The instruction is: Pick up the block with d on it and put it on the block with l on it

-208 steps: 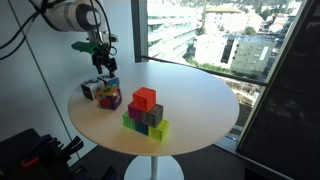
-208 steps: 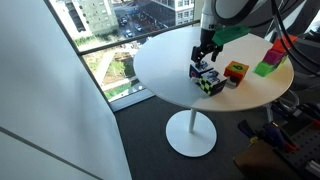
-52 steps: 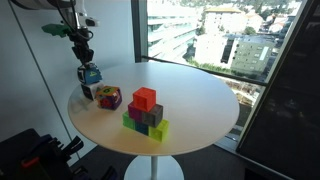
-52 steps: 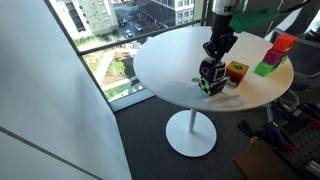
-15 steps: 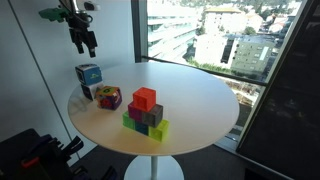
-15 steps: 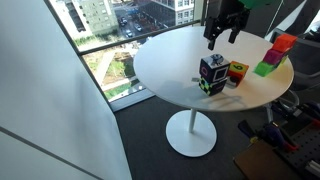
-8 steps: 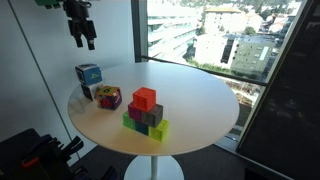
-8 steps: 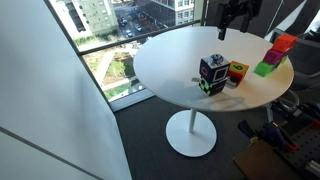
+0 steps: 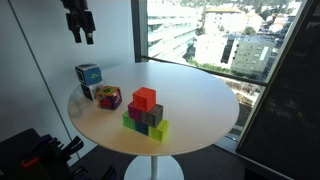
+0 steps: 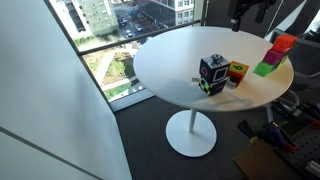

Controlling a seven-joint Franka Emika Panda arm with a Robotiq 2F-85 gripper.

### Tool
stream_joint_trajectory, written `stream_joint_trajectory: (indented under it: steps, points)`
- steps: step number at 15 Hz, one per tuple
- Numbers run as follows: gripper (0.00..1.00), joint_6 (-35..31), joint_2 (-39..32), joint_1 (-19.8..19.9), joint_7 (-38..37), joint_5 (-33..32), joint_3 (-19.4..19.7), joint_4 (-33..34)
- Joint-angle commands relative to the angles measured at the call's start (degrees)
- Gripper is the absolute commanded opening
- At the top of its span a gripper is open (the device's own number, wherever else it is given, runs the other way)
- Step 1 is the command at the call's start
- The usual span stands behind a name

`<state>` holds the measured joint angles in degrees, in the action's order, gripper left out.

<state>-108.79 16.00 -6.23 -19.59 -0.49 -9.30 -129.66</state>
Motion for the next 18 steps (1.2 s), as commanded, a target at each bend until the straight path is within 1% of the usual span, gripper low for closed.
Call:
stream_joint_trajectory:
  steps: [1, 9, 11, 12, 18]
  points:
    - [1.00, 2.30, 2.85, 0.75, 3.05, -0.02, 1.00, -0.21]
    - [1.00, 3.53, 5.77, 0.64, 8.82, 2.49, 3.04, -0.49]
    - [1.00, 3.81, 6.17, 0.73, 9.15, 2.97, 3.27, -0.69]
    - [1.00, 2.64, 4.58, 0.92, 7.39, 1.60, 2.34, -0.12]
    - [1.00, 2.84, 4.97, 0.95, 7.64, 1.76, 2.51, -0.38]
